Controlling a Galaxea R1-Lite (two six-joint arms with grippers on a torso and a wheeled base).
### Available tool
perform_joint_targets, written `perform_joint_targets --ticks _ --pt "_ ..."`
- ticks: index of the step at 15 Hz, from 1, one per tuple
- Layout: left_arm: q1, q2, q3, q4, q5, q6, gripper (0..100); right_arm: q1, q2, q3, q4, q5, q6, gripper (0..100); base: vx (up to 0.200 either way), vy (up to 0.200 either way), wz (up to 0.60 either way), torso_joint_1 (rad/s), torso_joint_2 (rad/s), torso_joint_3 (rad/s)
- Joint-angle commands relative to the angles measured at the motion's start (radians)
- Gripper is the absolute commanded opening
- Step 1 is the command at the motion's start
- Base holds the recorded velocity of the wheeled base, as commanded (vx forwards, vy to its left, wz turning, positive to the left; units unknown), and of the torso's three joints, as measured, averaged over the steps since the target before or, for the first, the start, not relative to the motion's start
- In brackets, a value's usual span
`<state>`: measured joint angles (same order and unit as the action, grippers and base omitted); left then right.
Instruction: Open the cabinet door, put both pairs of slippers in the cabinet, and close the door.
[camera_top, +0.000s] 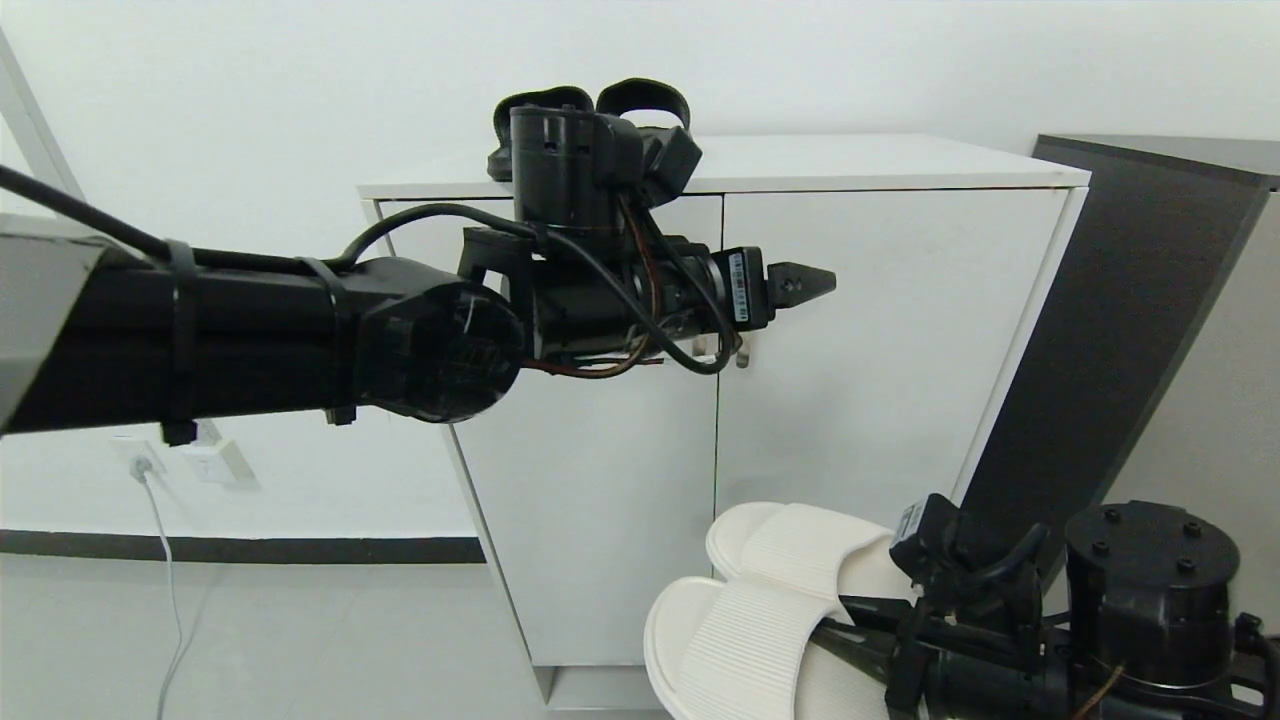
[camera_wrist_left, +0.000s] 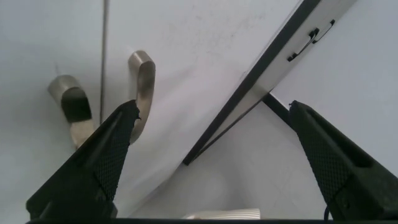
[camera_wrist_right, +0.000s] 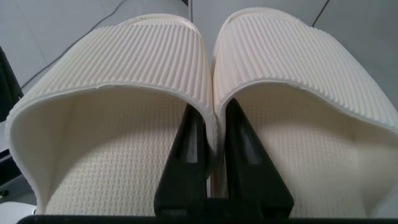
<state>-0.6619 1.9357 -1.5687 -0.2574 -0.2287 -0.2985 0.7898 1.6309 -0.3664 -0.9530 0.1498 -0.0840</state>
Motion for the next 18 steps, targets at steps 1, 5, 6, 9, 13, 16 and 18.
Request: perform_joint_targets --ticks 1,5,6,9,13,16,18 --pt "0.001 0.026 -0.028 0.018 0.0 -0.001 100 0.0 0.007 0.0 -0.001 -0.001 0.0 0 0.0 0.0 0.0 0.0 0.0 0.0" --pt "0.001 0.074 -0.083 0.029 -0.001 -0.002 100 0.0 0.007 0.0 -0.001 -0.001 0.0 0 0.0 0.0 0.0 0.0 0.0 0.0" --pt "0.001 0.08 -0.09 0.029 -0.003 -0.004 100 0.0 0.009 0.0 -0.001 -0.001 -0.002 0 0.0 0.0 0.0 0.0 0.0 0.0" --pt "0.001 0.083 -0.086 0.027 -0.003 -0.014 0 0.005 0.007 0.006 0.0 -0.001 0.0 0 0.0 0.0 0.0 0.0 0.0 0.0" --pt "0.002 0.057 -0.06 0.029 -0.003 -0.021 0 0.026 0.001 0.021 -0.001 0.002 0.0 0 0.0 0.0 0.0 0.0 0.0 0.0" --pt "0.001 0.011 0.007 0.026 -0.003 -0.021 0 0.042 -0.008 0.038 -0.001 0.008 0.0 0 0.0 0.0 0.0 0.0 0.0 0.0" --pt "-0.002 -0.041 0.07 0.024 -0.006 -0.022 0 0.068 -0.023 0.061 -0.001 0.034 0.001 0 0.0 0.0 0.0 0.0 0.0 0.0"
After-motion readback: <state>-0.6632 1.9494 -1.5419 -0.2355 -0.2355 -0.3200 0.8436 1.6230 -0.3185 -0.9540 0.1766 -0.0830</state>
